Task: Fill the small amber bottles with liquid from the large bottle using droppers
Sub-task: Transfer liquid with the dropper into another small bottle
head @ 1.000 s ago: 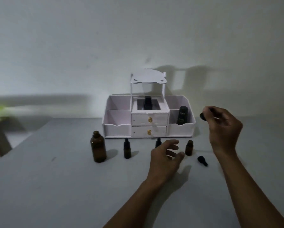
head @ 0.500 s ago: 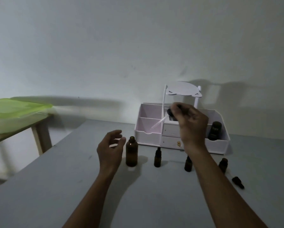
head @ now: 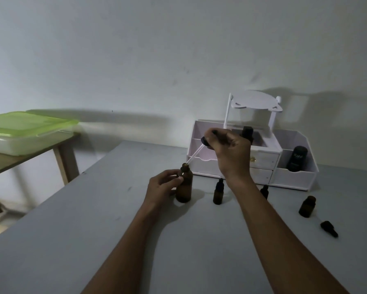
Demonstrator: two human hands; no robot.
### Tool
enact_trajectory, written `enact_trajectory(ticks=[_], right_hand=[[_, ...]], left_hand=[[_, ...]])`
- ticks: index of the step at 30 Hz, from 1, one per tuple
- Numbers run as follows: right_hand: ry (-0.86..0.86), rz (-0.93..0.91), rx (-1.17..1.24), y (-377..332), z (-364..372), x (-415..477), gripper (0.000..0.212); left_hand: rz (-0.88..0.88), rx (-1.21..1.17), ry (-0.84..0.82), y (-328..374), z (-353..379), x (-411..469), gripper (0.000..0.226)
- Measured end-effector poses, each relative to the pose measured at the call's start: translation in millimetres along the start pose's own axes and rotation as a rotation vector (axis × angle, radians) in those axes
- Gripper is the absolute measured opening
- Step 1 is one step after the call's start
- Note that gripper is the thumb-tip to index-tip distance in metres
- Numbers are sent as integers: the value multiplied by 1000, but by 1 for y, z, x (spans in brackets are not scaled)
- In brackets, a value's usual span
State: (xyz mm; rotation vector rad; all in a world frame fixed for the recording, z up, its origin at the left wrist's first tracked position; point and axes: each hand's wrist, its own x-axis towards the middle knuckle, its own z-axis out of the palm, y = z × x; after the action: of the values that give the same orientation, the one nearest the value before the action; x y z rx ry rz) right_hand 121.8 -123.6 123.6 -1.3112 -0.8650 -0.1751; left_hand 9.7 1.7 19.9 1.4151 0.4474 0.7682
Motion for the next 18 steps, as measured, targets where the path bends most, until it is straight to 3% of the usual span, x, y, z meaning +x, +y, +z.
enact_trajectory(ticks=[7, 18], right_hand=[[-93, -31, -69, 6, 15, -4, 18], [-286, 65, -281, 41, 30, -23, 17]], left_hand=[[-2, 36, -2, -1, -1, 2, 22], [27, 60, -16, 0, 2, -1, 20]])
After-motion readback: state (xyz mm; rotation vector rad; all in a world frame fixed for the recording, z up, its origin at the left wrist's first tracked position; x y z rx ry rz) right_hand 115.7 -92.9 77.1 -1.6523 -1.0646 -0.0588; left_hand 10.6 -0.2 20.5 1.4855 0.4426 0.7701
